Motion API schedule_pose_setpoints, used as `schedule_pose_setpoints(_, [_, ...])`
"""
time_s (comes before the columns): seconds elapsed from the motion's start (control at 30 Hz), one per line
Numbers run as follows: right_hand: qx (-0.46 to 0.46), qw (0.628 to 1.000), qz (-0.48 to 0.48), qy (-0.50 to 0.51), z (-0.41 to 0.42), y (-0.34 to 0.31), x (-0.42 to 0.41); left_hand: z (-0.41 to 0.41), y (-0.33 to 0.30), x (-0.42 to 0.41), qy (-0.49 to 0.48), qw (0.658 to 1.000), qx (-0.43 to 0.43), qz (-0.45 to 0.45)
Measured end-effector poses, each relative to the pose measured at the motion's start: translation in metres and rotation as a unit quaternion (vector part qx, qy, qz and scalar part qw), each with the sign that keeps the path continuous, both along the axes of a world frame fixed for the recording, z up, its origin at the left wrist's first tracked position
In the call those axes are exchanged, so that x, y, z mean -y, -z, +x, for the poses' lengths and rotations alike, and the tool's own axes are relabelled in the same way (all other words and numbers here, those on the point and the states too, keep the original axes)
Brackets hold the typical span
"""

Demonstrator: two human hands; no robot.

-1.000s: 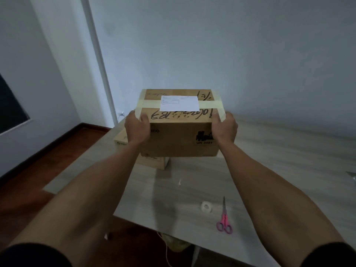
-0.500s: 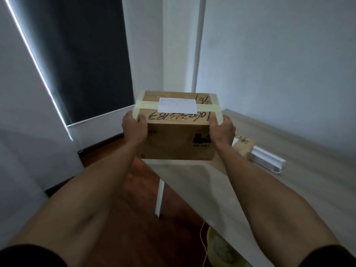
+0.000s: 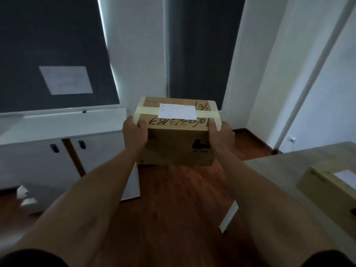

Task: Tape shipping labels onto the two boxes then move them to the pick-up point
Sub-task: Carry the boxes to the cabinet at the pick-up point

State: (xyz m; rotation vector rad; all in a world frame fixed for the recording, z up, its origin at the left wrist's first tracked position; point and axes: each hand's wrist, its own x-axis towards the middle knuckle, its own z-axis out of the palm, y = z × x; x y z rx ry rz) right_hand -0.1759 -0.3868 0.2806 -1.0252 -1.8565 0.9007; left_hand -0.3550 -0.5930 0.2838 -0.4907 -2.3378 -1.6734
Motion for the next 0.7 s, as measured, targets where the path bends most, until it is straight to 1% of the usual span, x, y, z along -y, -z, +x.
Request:
schedule_pose_setpoints(0.3, [-0.002,0.99,0.0,-0.138,-0.173,0.011,0.123,-0.117,0.006,0.162,-0.141,0.99,0.01,-0.026])
schedule_pose_setpoints(0.5, [0.012,0.979,0.006,-0.202,-0.251,0.017,0.17,-0.16,0.013,0.224,-0.193,0.981,0.002,-0.011])
schedule_pose_setpoints(0.7, [0.023,0.968,0.007,-0.25,-0.34,0.029,0.193,-0.216,0.025,0.26,-0.24,0.971,0.015,0.002])
